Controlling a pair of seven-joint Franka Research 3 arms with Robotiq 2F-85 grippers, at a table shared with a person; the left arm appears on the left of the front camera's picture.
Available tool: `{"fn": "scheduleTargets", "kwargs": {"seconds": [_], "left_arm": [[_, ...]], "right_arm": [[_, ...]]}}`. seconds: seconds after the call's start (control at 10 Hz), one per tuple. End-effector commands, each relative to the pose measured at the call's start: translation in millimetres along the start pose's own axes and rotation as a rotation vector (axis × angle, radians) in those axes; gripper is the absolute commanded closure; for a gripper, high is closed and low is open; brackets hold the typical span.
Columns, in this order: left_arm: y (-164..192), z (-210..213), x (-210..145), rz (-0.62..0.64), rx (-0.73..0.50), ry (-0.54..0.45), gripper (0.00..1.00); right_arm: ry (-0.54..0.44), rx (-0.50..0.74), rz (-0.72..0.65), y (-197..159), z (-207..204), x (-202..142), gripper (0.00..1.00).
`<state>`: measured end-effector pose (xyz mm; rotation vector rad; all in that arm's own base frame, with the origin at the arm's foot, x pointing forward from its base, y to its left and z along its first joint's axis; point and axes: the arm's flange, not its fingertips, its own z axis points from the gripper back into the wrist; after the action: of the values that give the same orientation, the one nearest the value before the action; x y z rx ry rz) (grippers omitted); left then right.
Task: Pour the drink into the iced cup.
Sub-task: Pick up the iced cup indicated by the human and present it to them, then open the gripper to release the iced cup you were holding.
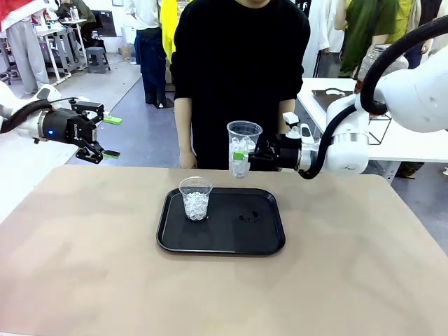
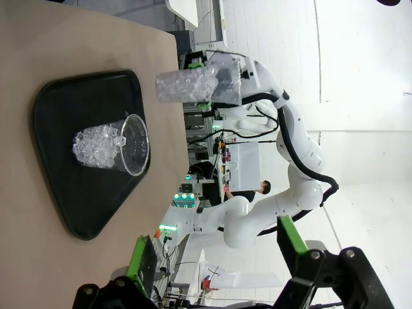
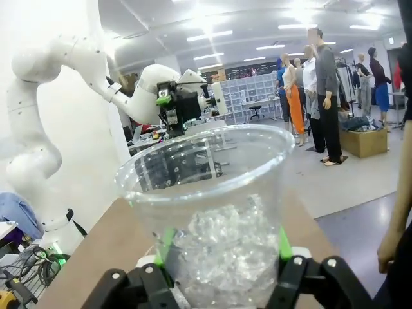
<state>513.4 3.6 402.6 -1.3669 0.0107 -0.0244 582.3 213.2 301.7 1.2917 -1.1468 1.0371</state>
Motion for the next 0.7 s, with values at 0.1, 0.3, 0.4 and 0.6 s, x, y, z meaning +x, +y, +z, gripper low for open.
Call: {"fn": "scheduleTargets", "kwargs": {"seconds": [0.1,0.3,0.4,0.6], "left_arm": [[-1.1,0.6,0.1,-0.004,-0.005,-0.002,0.00],[-1.1,0.6,0.1,-0.004,-0.005,-0.002,0.00],[-1.1,0.6,0.1,-0.004,-0.005,-0.002,0.00],[-1.1,0.6,0.1,-0.004,-0.005,-0.002,0.00]], "right_arm": [[0.015,0.015,-0.019,-18.7,-13.8,8.5,0.28],[-0.003,0.003,0.003,-7.6,-4.4,6.0,0.28],[-0.003,0.003,0.003,-7.6,-4.4,6.0,0.28],[-0.003,0.003,0.003,-7.6,-4.4,6.0,0.28]]}}
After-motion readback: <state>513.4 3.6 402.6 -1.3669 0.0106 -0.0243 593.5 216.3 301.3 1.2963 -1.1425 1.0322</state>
